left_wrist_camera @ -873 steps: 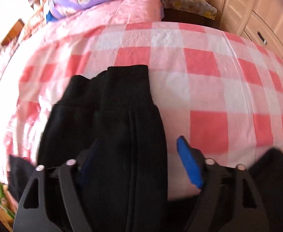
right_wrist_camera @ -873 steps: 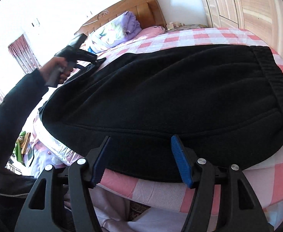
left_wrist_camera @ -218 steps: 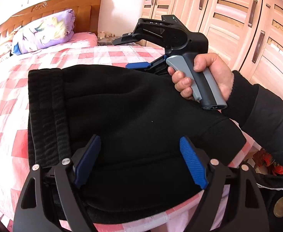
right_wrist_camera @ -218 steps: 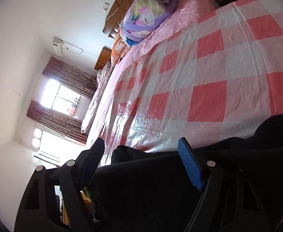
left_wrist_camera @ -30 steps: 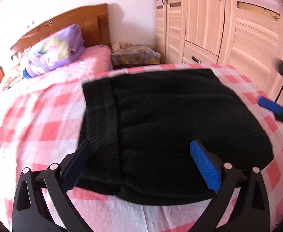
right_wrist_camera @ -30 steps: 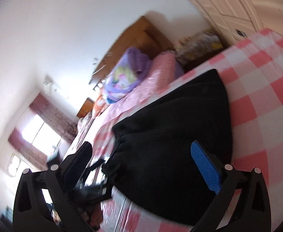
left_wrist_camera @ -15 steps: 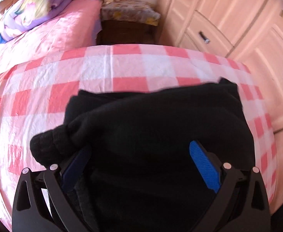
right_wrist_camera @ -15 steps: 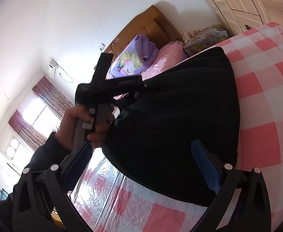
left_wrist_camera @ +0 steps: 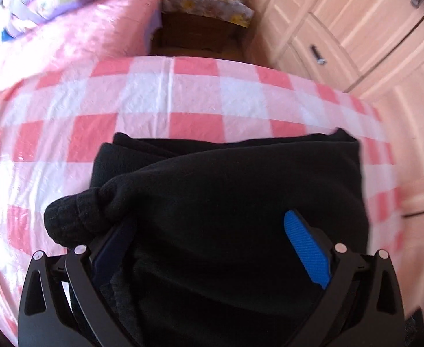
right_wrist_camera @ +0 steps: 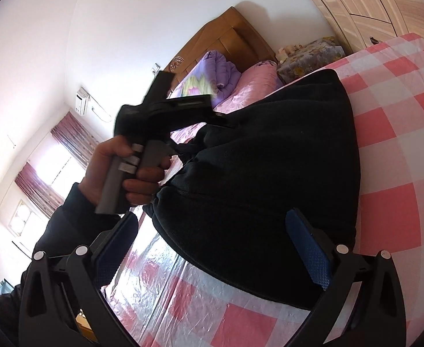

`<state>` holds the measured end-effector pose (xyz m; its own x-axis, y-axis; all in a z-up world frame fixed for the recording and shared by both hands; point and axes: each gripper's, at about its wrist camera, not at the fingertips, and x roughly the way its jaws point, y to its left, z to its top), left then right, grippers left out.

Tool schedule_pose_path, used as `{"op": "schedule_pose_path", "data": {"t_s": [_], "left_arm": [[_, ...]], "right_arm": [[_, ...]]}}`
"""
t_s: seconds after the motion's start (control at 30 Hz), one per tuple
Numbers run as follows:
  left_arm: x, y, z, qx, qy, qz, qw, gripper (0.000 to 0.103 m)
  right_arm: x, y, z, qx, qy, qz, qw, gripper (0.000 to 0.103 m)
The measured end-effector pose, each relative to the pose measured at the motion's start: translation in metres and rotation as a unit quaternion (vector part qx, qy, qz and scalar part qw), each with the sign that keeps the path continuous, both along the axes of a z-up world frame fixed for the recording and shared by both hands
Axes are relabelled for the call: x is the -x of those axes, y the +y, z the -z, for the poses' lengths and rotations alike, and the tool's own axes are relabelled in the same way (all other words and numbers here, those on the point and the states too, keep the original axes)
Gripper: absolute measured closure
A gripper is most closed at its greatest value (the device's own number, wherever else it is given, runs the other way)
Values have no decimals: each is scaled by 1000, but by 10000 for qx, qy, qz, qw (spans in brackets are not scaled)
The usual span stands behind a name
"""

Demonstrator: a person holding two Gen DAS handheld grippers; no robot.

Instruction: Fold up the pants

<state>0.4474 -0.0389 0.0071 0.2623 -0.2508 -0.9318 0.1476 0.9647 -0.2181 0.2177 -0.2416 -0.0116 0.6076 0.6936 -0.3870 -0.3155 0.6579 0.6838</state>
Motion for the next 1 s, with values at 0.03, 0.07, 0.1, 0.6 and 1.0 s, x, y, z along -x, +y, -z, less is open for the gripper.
{"op": "schedule_pose_path", "data": {"t_s": [0.03, 0.07, 0.1, 0.6, 1.0], "left_arm": [[0, 7, -2, 175, 113, 119, 9997, 2], [0, 11, -3, 297, 217, 220, 9991, 2], [3, 17, -5, 430, 337, 409, 9977, 2], [171, 35, -5, -896, -1150, 763, 9864, 2], [326, 128, -59, 670, -3543, -1084, 9264, 2]], "right_arm": [[0, -2, 1, -77, 29, 9, 10000, 5], [0, -3, 1, -113, 44, 15, 9999, 5], [0, -4, 1, -141, 59, 22, 9999, 5], [-2, 2, 0, 74, 115, 233, 9996, 4], [65, -4, -49, 434, -424, 676, 9959, 4]]}}
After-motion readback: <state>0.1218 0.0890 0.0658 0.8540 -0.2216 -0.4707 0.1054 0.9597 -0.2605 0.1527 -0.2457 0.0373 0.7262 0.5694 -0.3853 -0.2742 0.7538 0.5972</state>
